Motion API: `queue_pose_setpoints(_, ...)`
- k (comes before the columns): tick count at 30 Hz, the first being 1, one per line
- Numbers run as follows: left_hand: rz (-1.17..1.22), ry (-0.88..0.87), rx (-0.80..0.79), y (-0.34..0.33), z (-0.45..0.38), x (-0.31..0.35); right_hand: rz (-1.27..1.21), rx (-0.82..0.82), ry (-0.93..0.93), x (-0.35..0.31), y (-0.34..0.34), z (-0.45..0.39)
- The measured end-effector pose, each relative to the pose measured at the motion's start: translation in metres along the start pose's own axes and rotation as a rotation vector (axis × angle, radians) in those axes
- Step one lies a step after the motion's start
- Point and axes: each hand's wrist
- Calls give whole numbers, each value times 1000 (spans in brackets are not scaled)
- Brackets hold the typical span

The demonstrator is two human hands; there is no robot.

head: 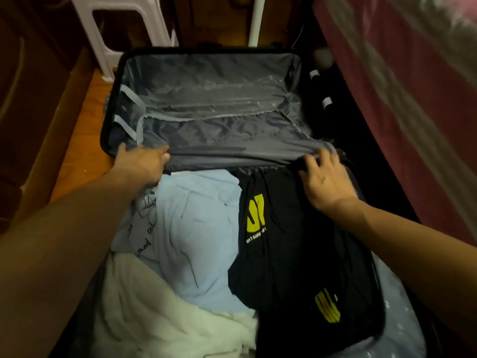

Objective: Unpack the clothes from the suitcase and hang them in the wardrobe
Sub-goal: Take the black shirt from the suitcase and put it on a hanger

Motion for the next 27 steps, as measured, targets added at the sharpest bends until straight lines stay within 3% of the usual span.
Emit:
queue_pose_setpoints(2,11,123,10,0,17,23,79,37,319,-13,5,38)
queue_pose_setpoints(4,87,17,250,-13,46,52,93,-42,551,-20,3,79)
queue_pose_setpoints(5,41,-163,403,-26,64,67,97,-88,612,-20,-1,95)
queue_pose_setpoints(7,-106,-630,542,-53,107,89,145,-151,712,-15,-12,118)
queue_pose_setpoints(9,-285,-949,488,-72,150,97,203,-176,786,-9,-21,131)
queue_pose_setpoints(10,-356,-1017,407,-79,169,97,216,-167,810,-5,-24,134)
queue_pose_setpoints(13,-390,-997,260,-96,203,98,214,-143,841,1,-31,137)
queue_pose_setpoints(16,-416,-917,281,-105,203,114,199,-93,813,4,-38,135)
queue_pose_setpoints(18,-413,-957,331,-105,196,130,164,-83,812,1,-42,135)
queue_pose_setpoints(21,-309,-1043,363,-100,189,139,97,-142,881,5,-29,130)
queue_pose_setpoints(23,-210,-1047,258,-86,204,140,56,-235,869,13,-3,120)
queue_pose_setpoints(24,-124,-987,199,-76,216,140,14,-290,796,17,14,117)
queue_pose_setpoints(27,300,-569,-5,-44,262,142,-265,-480,397,37,65,125)
Point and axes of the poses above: each hand's wrist, its own z-axis away from the middle knuckle, its own y-axis out of the back of the hand, x = y × z, and after that the axes turned 7 degrees about -x, right-handed
